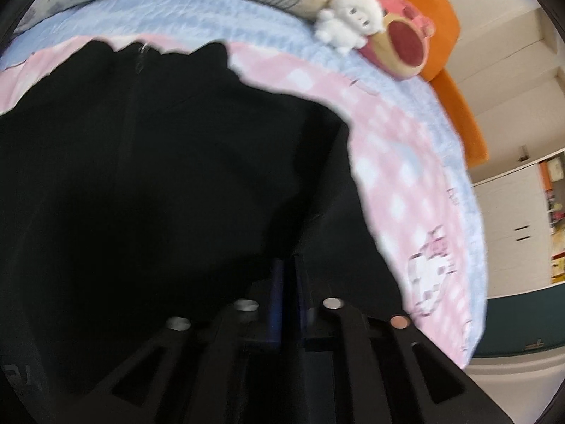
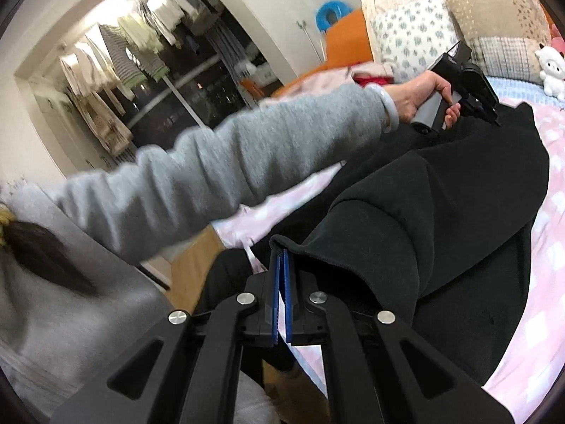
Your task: Fold large clothes
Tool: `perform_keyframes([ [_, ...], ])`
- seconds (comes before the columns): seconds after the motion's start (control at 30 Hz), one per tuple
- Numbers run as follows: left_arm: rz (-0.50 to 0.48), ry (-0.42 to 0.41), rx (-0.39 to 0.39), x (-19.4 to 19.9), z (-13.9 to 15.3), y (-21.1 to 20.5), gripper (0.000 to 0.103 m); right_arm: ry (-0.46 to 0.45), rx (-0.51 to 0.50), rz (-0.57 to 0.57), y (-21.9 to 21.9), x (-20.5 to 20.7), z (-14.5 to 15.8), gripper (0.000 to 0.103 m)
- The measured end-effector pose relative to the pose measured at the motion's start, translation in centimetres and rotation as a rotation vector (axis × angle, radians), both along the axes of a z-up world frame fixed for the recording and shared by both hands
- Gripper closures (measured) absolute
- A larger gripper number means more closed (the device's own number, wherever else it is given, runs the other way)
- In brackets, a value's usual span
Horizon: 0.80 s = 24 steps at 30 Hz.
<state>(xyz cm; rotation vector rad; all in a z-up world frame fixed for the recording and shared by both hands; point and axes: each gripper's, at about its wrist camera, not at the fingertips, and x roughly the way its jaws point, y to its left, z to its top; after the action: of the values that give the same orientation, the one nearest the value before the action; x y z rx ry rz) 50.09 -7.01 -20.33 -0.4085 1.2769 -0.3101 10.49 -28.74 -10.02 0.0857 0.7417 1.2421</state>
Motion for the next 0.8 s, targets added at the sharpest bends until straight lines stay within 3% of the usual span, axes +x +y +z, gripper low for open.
perform_keyframes([
  [0.03,0.012,0.005,0.017,-0.4,-0.8,0.3,0.063,-0.01,-0.033,-0.019,0.5,0.0,-0.7,0.097],
  [0.1,0.04,-0.002,-0.034,-1.0,-1.8,1.1,0.056,-0.008,-0.106,-0.027,1.3,0.4,-1.7,0.08],
  [0.13,0.048,-0.011,-0.057,-1.4,-1.9,1.5,0.053,0.027,-0.161,-0.03,1.5,0.7,-2.6,0.043],
  [0.17,0.049,-0.011,-0.084,-1.6,-1.7,1.8,0.044,0.049,-0.176,-0.035,1.4,0.8,-2.9,0.023],
  [0.23,0.041,-0.006,-0.09,-2.1,-1.2,2.2,0.037,0.047,-0.109,-0.029,0.0,0.8,-2.5,0.023],
  [0.33,0.002,-0.025,-0.068,-2.5,-0.5,2.5,0.036,0.064,-0.016,-0.054,-2.4,2.2,-1.2,0.023],
  [0.43,0.003,-0.029,-0.096,-2.5,-0.7,3.1,0.036,-0.034,-0.019,-0.27,-5.3,6.8,0.0,0.025],
  [0.47,0.009,-0.029,-0.111,-2.3,-0.9,3.2,0.036,-0.052,-0.047,-0.376,-6.2,9.5,-0.1,0.034],
  [0.6,0.05,-0.041,-0.18,-1.5,-1.5,3.7,0.035,0.07,-0.09,-0.617,-8.7,21.1,-2.5,0.047],
  [0.7,0.062,-0.059,-0.245,-0.4,-1.6,3.3,0.034,0.166,-0.115,-0.666,-8.7,27.8,-5.3,0.052],
  [0.73,0.057,-0.07,-0.265,0.0,-1.5,3.0,0.033,0.202,-0.097,-0.668,-8.9,29.1,-6.1,0.057],
  [0.77,0.054,-0.077,-0.28,0.7,-1.4,2.4,0.033,0.231,-0.073,-0.666,-8.8,30.0,-6.6,0.072],
  [0.8,0.041,-0.086,-0.296,1.1,-1.3,2.0,0.033,0.276,-0.043,-0.661,-8.8,31.2,-7.4,0.08],
])
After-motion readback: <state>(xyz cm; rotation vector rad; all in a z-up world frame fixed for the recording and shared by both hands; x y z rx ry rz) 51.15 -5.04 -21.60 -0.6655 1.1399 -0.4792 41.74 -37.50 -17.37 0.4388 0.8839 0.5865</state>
